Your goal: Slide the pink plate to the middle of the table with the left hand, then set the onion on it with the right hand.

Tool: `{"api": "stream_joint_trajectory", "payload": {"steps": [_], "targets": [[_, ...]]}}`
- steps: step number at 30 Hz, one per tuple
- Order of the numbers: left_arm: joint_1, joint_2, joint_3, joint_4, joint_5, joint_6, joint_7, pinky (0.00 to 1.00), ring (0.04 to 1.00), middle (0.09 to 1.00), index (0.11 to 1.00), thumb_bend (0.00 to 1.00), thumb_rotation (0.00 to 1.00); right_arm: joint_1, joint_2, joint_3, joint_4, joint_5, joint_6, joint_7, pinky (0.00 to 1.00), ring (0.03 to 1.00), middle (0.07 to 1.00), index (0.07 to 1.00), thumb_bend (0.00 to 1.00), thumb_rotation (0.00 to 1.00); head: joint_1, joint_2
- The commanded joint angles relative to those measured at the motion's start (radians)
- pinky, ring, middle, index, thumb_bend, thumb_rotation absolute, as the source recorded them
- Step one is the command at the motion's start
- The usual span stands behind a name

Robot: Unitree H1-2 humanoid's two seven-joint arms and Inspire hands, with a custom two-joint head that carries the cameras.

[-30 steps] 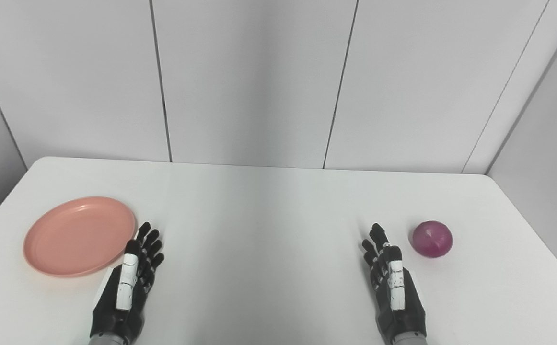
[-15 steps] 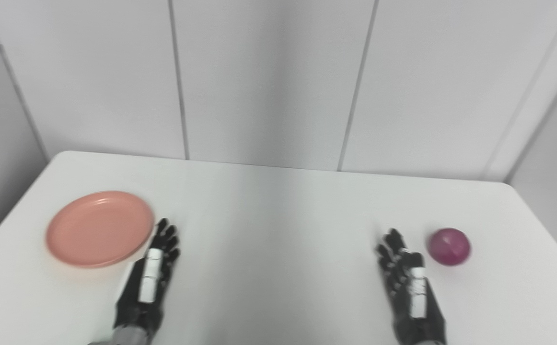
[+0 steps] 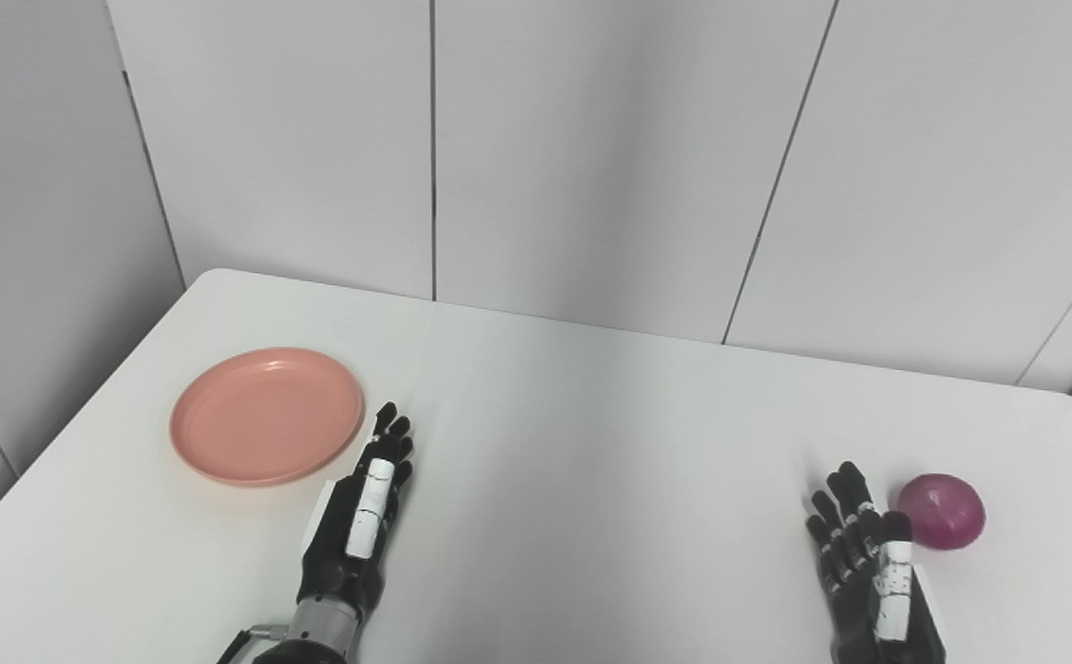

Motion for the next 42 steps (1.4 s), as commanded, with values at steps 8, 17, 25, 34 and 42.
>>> {"api": "stream_joint_trajectory", "payload": {"steps": [8,17,25,34,42], "targets": [[-0.034,-0.017,-0.003,-0.111,-0.071,0.163,-0.015,1.00,0.999,0.989,1.000,0.92,0.96,0.060,-0.024,-0.018,0.091,0.012,0.026,0.019,1.00,1.000,1.000,1.000,0.77,0.94,0.020,-0.006],[-0.205,0.088,0.055,-0.225,-0.136,0.282,-0.044,0.91,0.906,0.907,0.969,0.98,0.95,0.056,-0.027,-0.020,0.092,0.014,0.034,0.016,1.00,1.000,1.000,1.000,0.75,0.94,0.028,-0.003],[-0.405,0.231,0.149,-0.151,-0.187,0.279,-0.070,0.83,0.886,0.909,0.939,1.00,0.91,0.061,-0.023,-0.020,0.079,0.016,0.037,0.017,1.00,1.000,1.000,1.000,0.75,0.94,0.023,0.001],[-0.552,0.356,0.233,0.083,-0.158,0.119,-0.087,0.71,0.838,0.872,0.891,1.00,0.97,0.061,-0.021,-0.022,0.074,0.021,0.041,0.016,1.00,1.000,1.000,1.000,0.76,0.94,0.024,-0.002],[-0.640,0.479,0.286,0.427,-0.192,-0.107,-0.203,0.68,0.859,0.907,0.912,1.00,0.96,0.059,-0.023,-0.021,0.086,0.021,0.030,0.021,1.00,1.000,1.000,1.000,0.75,0.94,0.026,-0.004]]}}
